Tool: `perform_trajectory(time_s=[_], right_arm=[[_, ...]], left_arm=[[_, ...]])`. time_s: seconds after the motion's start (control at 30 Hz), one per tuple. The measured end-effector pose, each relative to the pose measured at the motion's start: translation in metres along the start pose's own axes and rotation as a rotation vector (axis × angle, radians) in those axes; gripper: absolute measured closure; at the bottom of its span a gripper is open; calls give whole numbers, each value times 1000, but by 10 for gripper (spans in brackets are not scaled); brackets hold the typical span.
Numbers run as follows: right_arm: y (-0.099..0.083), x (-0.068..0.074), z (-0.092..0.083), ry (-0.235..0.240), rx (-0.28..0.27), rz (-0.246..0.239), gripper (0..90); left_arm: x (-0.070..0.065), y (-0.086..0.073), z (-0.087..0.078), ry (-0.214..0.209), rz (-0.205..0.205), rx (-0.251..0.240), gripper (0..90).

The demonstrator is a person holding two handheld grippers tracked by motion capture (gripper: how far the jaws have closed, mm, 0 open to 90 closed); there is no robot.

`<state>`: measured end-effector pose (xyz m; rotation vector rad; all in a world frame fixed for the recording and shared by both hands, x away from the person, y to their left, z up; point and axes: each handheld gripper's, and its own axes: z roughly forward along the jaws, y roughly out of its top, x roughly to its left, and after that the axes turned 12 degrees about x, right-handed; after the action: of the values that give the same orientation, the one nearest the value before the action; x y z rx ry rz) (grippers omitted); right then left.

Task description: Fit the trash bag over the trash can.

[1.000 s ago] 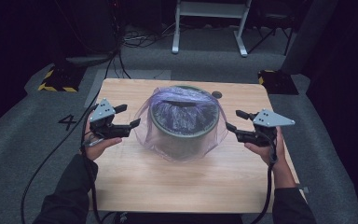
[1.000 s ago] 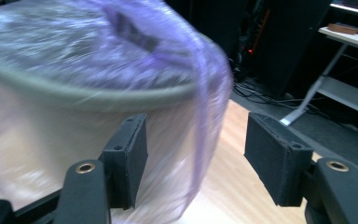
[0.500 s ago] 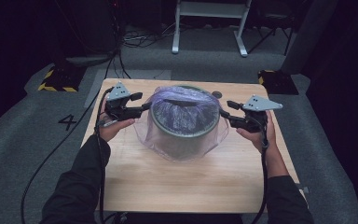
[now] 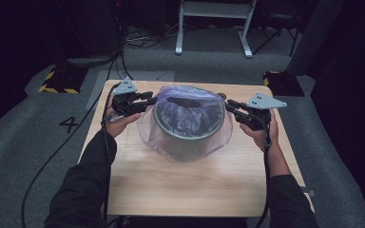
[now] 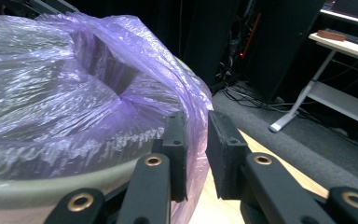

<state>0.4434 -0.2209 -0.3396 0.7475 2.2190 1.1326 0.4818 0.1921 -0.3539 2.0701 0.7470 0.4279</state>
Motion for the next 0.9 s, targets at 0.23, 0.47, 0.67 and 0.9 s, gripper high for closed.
perform_trajectory(time_s=[0.23,0.47,0.67,0.9], right_arm=[[5,-3,6,-17,-1,21,879],[7,-10,17,-48,29,70,895],[3,-20,33,-48,69,144,900],[0,-21,50,-49,123,142,900]], left_arm=[[1,7,10,4,2,-18,848],[5,11,25,-10,-24,-19,895],[11,8,39,-13,-54,18,896],[11,6,53,-32,-71,23,896]])
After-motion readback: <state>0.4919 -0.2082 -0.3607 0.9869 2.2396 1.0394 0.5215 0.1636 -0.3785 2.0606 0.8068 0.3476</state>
